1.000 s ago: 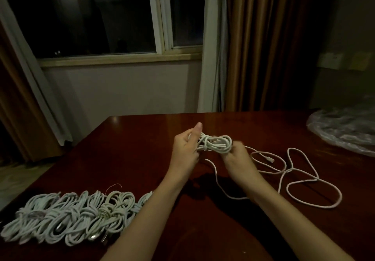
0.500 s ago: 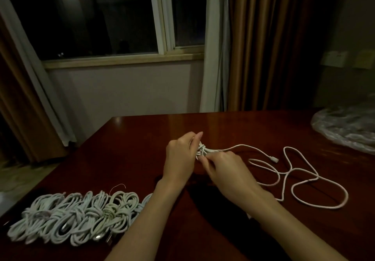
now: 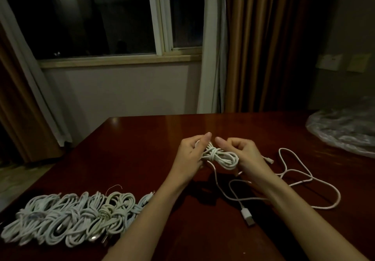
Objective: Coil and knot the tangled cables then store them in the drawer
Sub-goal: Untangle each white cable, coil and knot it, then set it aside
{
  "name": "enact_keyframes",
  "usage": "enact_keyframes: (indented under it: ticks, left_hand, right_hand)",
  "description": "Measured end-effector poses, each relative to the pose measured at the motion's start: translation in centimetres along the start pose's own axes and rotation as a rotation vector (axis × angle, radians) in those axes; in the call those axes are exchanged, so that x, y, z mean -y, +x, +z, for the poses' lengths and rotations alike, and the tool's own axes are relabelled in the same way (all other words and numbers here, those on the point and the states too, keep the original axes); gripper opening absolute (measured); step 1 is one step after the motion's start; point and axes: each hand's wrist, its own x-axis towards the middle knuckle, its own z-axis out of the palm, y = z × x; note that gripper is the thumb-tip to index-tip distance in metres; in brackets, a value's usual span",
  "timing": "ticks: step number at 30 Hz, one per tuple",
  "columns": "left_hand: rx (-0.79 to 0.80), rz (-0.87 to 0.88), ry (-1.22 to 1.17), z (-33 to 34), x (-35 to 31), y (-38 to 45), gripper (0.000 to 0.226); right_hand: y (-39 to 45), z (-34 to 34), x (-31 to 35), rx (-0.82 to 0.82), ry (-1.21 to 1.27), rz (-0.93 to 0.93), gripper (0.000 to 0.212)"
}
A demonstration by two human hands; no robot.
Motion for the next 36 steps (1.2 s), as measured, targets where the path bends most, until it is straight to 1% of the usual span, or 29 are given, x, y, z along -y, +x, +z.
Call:
enact_keyframes:
  ticks: [2, 4, 6, 8, 9, 11, 13, 15, 16, 18, 23, 24, 26, 29, 31, 34, 35, 36]
  left_hand:
    - [-0.070, -0.059, -0.077, 0.3, -0.3, 0.1, 0.039]
    - [-0.160, -0.123, -0.124, 0.6, -0.2, 0.2, 0.039]
    - [-0.264, -0.134, -0.110, 0.8, 0.1, 0.2, 0.040]
    - [-0.350, -0.074, -0.012, 0.9, 0.6, 0.0, 0.044]
    - [-0.386, -0.034, 0.044, 0.8, 0.7, -0.1, 0.046]
    - [-0.450, 0.029, 0.139, 0.6, 1.0, -0.1, 0.048]
    - [-0.484, 0.081, 0.242, 0.2, 1.1, 0.0, 0.048]
    - [-0.473, 0.150, 0.362, -0.1, 1.0, -0.1, 0.049]
    - [-0.448, 0.182, 0.408, -0.3, 1.1, -0.2, 0.049]
    - [-0.382, 0.221, 0.455, -0.5, 1.2, -0.4, 0.047]
    - [-0.181, 0.235, 0.503, -0.5, 1.9, 0.0, 0.039]
    - [-0.143, 0.233, 0.500, -0.5, 2.0, 0.0, 0.038]
    - [-0.080, 0.213, 0.466, -0.7, 1.8, 0.1, 0.040]
    - [-0.002, 0.139, 0.400, -0.9, 1.4, 0.1, 0.044]
    - [0.067, 0.065, 0.299, -1.0, 1.3, 0.3, 0.041]
    - [0.127, -0.043, 0.070, -0.4, 0.3, 0.1, 0.044]
    - [0.117, -0.063, 0.019, -0.1, -0.1, 0.0, 0.043]
    - [0.092, -0.080, -0.029, 0.2, -0.4, 0.0, 0.041]
  right_hand:
    - [-0.2, 0.7, 0.4, 0.034, 0.092, 0.027, 0.035]
    - [-0.3, 1.5, 0.6, 0.020, 0.097, 0.027, 0.025]
    - [-0.4, 2.4, 0.1, -0.009, -0.043, -0.016, 0.024]
    - [-0.3, 3.2, -1.2, -0.054, -0.243, -0.046, 0.027]
    - [-0.4, 3.7, -1.3, -0.055, -0.302, -0.034, 0.029]
    - [-0.6, 4.4, -1.2, -0.023, -0.409, -0.017, 0.035]
    - [-1.3, 5.1, -0.6, 0.060, -0.528, -0.054, 0.042]
    - [-1.8, 5.4, 0.1, 0.120, -0.635, -0.111, 0.044]
    - [-1.9, 5.2, 0.2, 0.121, -0.680, -0.135, 0.043]
    - [-1.9, 4.3, 1.0, 0.090, -0.752, -0.187, 0.041]
    - [-1.4, 1.8, 2.5, 0.019, -0.864, -0.302, 0.035]
    - [-1.3, 1.4, 2.4, 0.005, -0.852, -0.320, 0.035]
    - [-1.0, 0.7, 2.3, -0.019, -0.744, -0.321, 0.041]
    - [-0.3, -0.1, 1.5, 0.010, -0.499, -0.207, 0.049]
    - [0.2, -0.5, 0.7, 0.080, -0.326, -0.095, 0.057]
    - [0.6, -0.7, 0.0, 0.164, -0.092, 0.019, 0.081]
    - [0.6, -0.5, 0.0, 0.163, -0.018, 0.039, 0.083]
    - [0.6, -0.3, 0.0, 0.149, 0.038, 0.044, 0.078]
